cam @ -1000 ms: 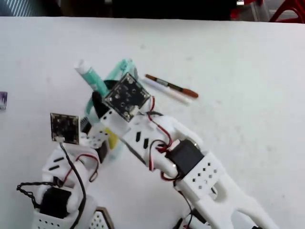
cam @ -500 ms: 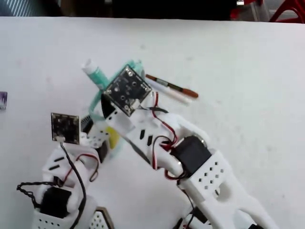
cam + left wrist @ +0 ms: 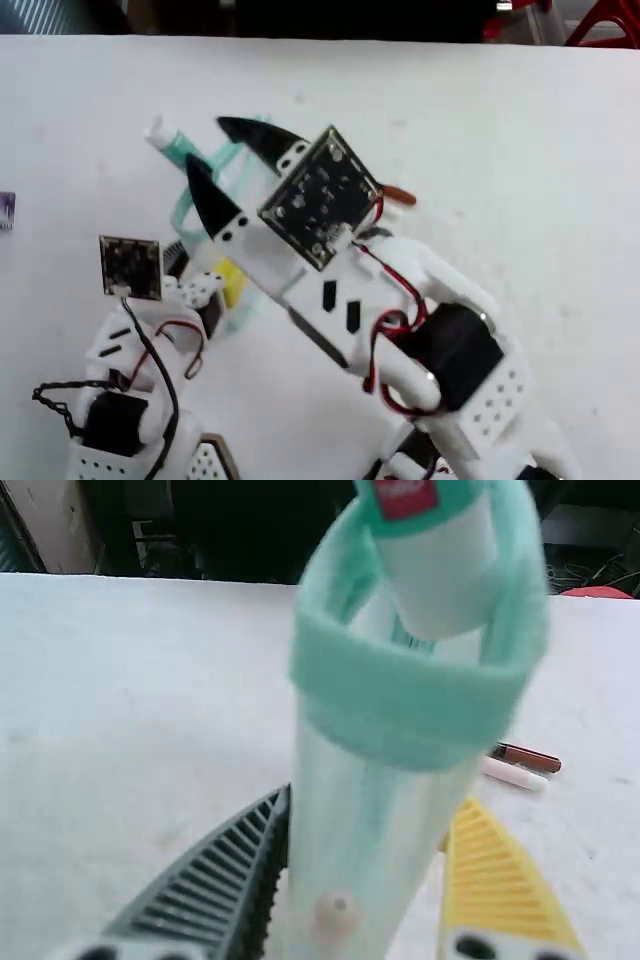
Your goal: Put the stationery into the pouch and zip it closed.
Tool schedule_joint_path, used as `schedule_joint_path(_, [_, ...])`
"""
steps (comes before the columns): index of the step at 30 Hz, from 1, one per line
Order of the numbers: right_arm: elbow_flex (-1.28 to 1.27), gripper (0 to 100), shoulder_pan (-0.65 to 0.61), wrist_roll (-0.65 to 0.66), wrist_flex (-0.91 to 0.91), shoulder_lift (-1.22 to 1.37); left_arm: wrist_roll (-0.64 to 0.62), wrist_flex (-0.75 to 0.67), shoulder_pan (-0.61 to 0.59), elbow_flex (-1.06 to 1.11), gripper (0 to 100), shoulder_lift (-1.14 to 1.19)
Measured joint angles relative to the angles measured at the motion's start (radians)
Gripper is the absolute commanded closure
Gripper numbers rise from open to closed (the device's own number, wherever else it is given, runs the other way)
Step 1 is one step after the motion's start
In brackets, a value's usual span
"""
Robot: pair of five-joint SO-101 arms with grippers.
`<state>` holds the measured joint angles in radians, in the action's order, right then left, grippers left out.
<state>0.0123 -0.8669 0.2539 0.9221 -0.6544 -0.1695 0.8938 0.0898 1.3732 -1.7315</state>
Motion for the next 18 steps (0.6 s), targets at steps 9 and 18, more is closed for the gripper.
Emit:
schedule_joint_path(9, [0.407, 98.2, -0.052, 0.000, 0.095, 0.416, 0.000, 0.000, 0.000, 0.000, 75, 0.000])
schedule_joint_path(18, [0.944, 98.2, -0.051, 0.002, 0.324, 0.802, 0.000, 0.000, 0.000, 0.000, 75, 0.000])
